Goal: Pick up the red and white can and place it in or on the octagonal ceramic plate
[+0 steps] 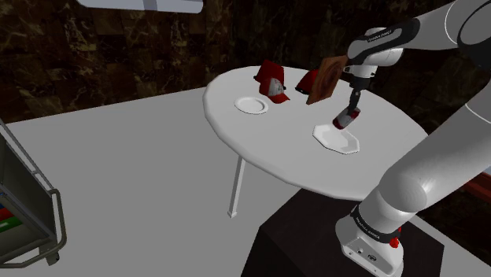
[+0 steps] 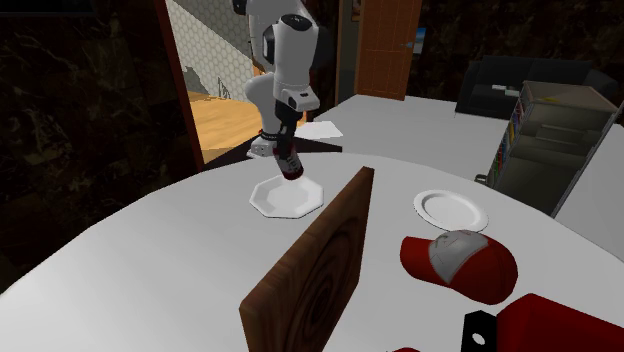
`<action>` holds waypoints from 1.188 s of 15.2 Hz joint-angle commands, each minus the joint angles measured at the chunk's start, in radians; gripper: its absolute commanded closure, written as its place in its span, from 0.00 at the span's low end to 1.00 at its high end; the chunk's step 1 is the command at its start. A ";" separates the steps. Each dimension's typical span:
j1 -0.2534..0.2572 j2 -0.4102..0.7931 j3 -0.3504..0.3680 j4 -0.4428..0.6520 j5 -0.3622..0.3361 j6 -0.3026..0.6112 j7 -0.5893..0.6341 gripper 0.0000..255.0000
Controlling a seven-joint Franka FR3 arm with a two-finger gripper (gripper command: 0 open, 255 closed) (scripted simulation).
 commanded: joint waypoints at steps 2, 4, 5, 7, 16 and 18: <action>-0.001 0.021 -0.005 -0.025 0.009 0.043 -0.006 1.00; -0.002 0.036 -0.007 -0.040 0.016 0.071 -0.011 1.00; -0.002 0.043 -0.009 -0.047 0.020 0.085 -0.013 1.00; -0.002 0.060 -0.011 -0.060 0.028 0.113 -0.018 1.00; -0.005 0.116 -0.015 -0.097 0.060 0.196 -0.039 1.00; -0.005 0.116 -0.015 -0.097 0.060 0.196 -0.039 1.00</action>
